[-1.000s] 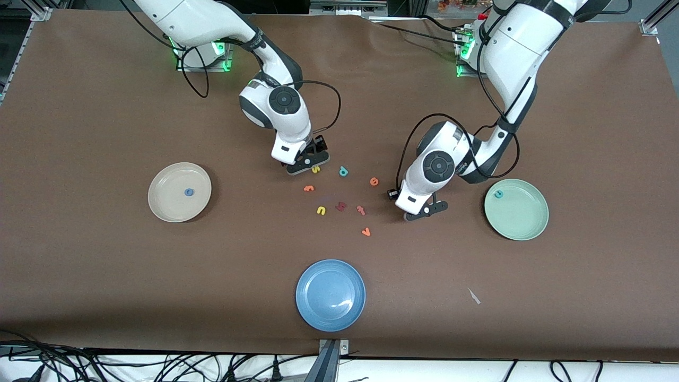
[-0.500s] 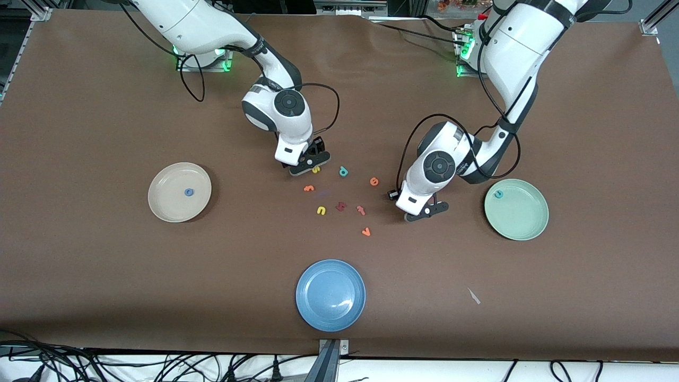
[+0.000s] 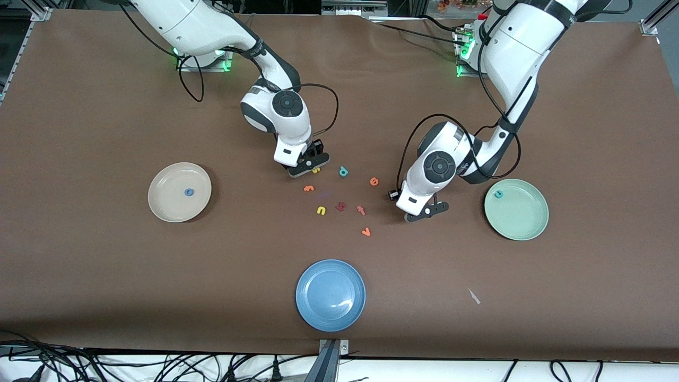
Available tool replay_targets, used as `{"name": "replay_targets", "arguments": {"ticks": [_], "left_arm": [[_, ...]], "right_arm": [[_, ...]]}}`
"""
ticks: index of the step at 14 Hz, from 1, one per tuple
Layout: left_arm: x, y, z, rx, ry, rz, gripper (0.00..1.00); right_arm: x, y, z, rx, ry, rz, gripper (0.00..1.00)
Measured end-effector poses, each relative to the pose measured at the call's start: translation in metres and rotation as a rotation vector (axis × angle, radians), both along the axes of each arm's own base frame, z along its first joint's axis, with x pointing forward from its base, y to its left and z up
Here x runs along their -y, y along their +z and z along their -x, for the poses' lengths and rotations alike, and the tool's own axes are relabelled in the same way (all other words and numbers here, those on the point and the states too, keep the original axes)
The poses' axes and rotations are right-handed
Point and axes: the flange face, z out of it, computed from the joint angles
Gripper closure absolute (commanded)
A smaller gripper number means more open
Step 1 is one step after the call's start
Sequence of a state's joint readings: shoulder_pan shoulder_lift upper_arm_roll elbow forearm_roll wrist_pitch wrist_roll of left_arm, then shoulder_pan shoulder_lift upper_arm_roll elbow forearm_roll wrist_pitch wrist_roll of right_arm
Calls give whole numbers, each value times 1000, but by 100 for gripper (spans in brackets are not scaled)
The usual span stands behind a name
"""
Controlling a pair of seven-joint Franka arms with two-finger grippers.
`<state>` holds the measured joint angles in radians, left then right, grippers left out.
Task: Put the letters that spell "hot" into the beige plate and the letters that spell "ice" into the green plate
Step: 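Place the maroon piece on the green plate while the right gripper places the u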
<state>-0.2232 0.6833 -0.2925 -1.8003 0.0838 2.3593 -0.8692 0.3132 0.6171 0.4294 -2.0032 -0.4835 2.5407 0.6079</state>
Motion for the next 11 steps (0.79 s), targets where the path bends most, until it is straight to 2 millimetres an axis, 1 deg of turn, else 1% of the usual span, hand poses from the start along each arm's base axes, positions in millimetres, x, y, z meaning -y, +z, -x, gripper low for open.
{"name": "replay_targets", "arguments": {"ticks": [1, 3, 4, 6, 7, 8, 9, 10, 11], "left_arm": [[-1, 1, -1, 2, 3, 0, 79], [-18, 8, -13, 2, 18, -16, 79], [-30, 18, -20, -9, 18, -27, 80], [-58, 53, -36, -21, 5, -45, 80], [-74, 73, -43, -23, 5, -53, 80], [-94, 92, -48, -30, 0, -63, 80], [-116, 106, -51, -47, -16, -71, 80], [-142, 115, -53, -72, -40, -76, 80], [-171, 120, -55, -106, -72, -74, 80]], "right_arm": [[0, 1, -1, 2, 0, -1, 55], [0, 2, -1, 4, -1, -1, 66], [0, 2, -2, 5, -2, -2, 70], [1, 3, -2, 6, -3, -1, 79], [1, 5, -3, 10, -4, -2, 82], [2, 6, -4, 12, -6, 0, 83], [3, 6, -5, 13, -7, -1, 83], [3, 6, -5, 13, -8, 0, 83], [5, 6, -7, 16, -12, 2, 83]]}}
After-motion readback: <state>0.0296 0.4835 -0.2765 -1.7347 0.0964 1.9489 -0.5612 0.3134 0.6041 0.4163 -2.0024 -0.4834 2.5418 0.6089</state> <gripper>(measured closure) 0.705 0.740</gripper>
